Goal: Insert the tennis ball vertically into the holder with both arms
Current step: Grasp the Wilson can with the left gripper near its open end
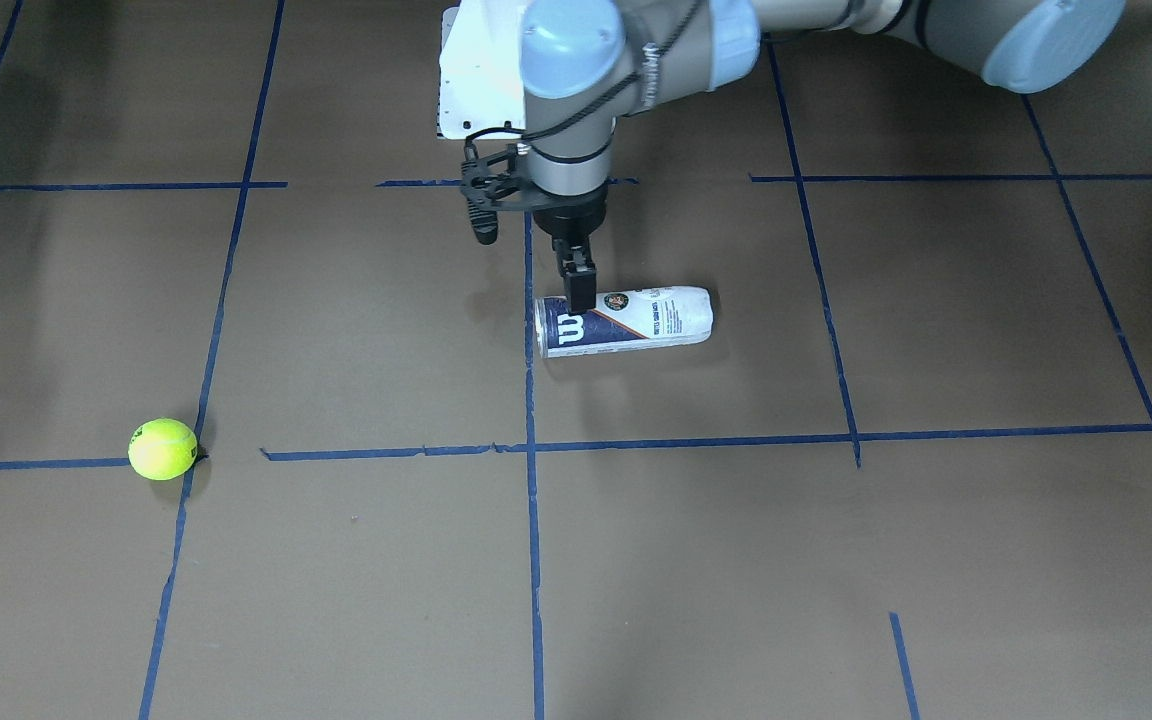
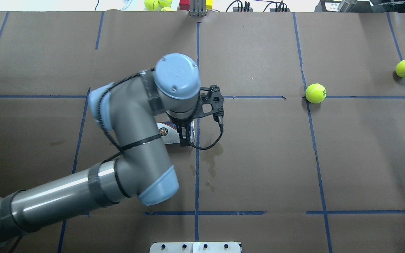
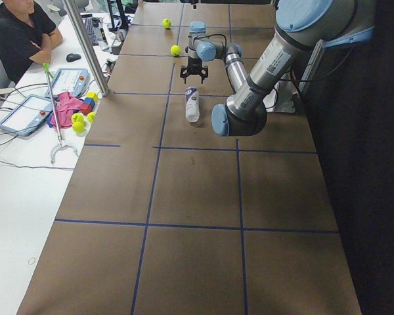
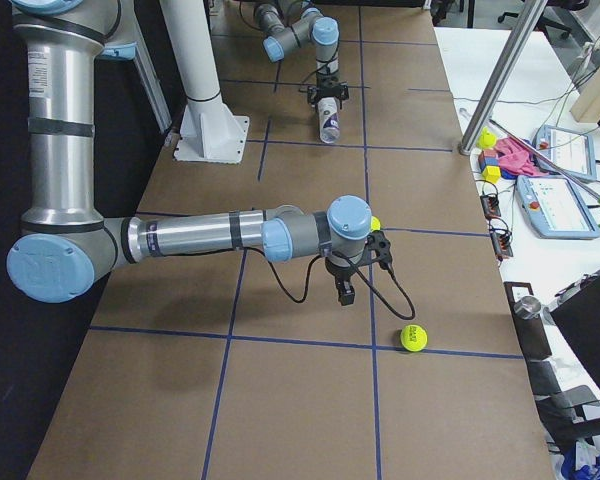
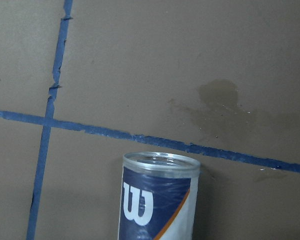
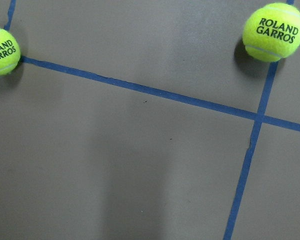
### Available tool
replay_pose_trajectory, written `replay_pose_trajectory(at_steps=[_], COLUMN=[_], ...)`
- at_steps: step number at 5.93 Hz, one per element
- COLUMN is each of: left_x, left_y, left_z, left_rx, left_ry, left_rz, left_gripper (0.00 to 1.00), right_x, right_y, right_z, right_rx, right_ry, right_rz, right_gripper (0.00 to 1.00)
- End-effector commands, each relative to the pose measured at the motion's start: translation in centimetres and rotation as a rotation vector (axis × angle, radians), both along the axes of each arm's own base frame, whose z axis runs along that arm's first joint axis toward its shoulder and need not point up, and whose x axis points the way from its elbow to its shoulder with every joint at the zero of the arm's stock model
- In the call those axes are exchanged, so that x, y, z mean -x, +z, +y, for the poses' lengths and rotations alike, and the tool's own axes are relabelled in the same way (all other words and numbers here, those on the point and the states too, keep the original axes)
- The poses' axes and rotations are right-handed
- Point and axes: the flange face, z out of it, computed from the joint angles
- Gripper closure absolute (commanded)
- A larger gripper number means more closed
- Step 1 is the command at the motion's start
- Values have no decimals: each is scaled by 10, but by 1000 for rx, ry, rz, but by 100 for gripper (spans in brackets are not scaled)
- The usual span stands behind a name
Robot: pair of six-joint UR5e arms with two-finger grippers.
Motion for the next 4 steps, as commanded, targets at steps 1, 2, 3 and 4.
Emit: replay_pose_trajectory(at_steps=[1,2,3,4], left_x=[-42,-51,-60,-67], left_y=[5,8,20,20], left_z=[-6,-9,-10,-4], left_rx=[-27,-94,-95,-110], left_ry=[2,26,22,17], left_rz=[-89,-133,-159,-160], left_gripper=[0,0,0,0], right_x=[0,0,0,1], right_y=[0,0,-2,-2], right_z=[0,0,0,2], right_rx=[2,2,-1,1], right_ry=[1,1,1,-3], right_rz=[1,0,-7,-17], right_gripper=[0,0,0,1])
